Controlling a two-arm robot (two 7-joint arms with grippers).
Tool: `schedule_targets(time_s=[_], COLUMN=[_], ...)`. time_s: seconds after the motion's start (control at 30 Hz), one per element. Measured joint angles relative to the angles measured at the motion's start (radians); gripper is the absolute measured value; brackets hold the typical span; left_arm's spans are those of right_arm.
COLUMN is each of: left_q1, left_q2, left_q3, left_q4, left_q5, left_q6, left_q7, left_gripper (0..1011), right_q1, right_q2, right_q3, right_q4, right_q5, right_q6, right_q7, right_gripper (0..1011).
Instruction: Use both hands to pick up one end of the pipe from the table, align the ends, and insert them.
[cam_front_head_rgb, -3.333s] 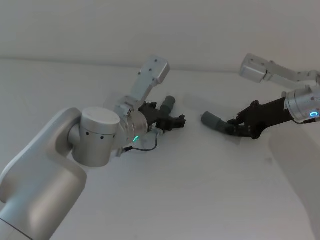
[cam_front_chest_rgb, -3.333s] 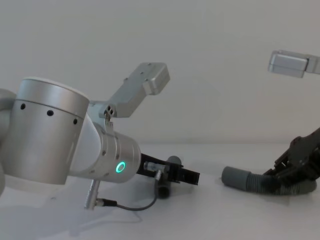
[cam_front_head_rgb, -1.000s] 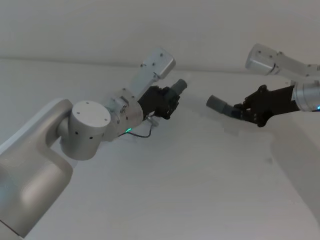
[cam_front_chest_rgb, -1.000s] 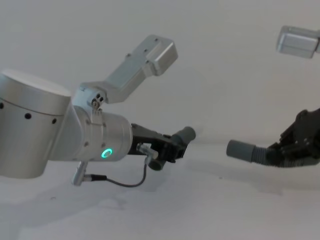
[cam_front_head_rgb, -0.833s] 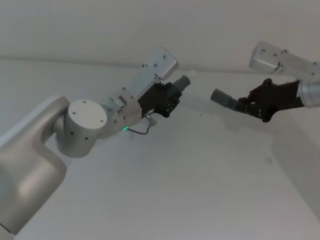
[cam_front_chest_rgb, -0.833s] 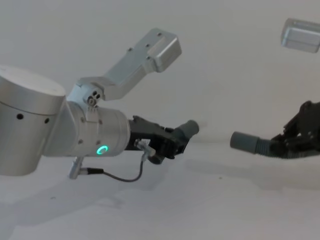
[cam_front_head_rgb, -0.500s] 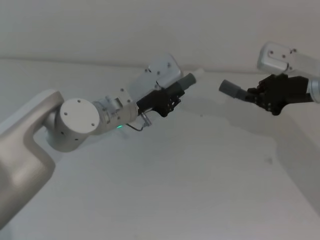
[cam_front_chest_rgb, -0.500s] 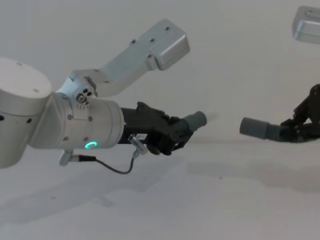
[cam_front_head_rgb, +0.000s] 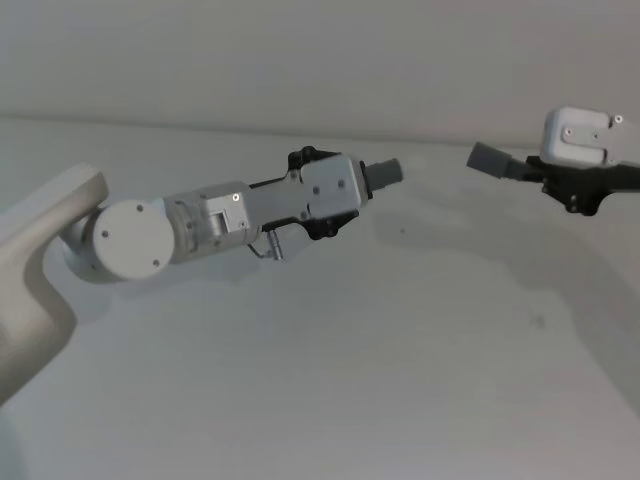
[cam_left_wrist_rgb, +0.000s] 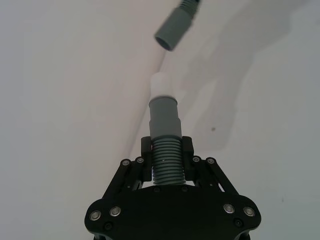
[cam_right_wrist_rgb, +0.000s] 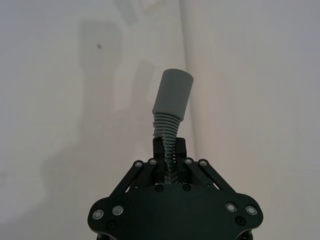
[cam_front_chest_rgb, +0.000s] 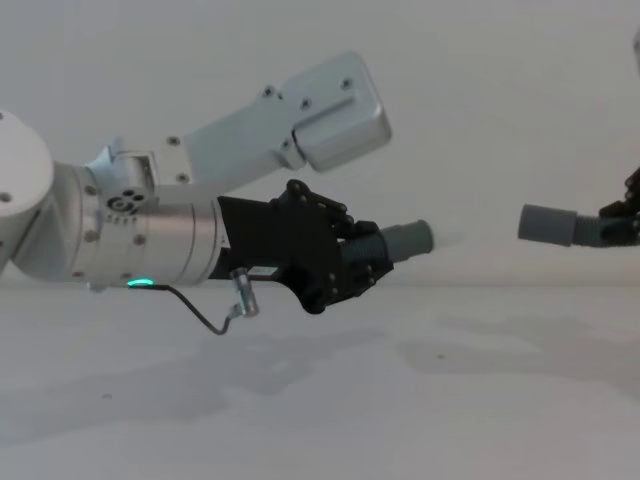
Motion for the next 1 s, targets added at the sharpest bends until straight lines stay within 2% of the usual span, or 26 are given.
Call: schedule_targets(time_s=[0.33,0.63,0.7,0.77,0.9,1.0], left_q1=[-0.042,-0.078,-0.09,-0.096,-0.111,-0.118], left_q2=[0.07,0.122,0.14,0.15,0.173,0.185], left_q3=[0.053,0.093,0.108,0.115,0.13,0.137], left_q4=[-0.015,-0.029,-0.036,-0.039,-0.049,-0.054], left_q5=[0.132,0.259,0.31,0.333,0.397,0.427], left_q6=[-0.155,-0.284,-0.331,-0.351,-0.408,-0.435], left_q7=[-0.026,-0.03,-0.029,-0.027,-0.02,-0.016], left_gripper=[332,332,332,332,332,332], right_q1=[-0.005,-0.001,0.001,0.002,0.002,0.002], right_q2=[0.063,0.113,0.12,0.136,0.151,0.165], right_q3=[-0.022,-0.052,-0.057,-0.067,-0.076,-0.082], right_q4=[-0.044,-0.074,-0.079,-0.093,-0.108,-0.125], right_q5=[-0.113,-0.211,-0.226,-0.251,-0.267,-0.273], right_q6=[-0.106,-0.2,-0.219,-0.256,-0.293,-0.33], right_q7=[-0.037,-0.036,-0.032,-0.024,-0.016,-0.005], right_gripper=[125,125,125,125,125,125])
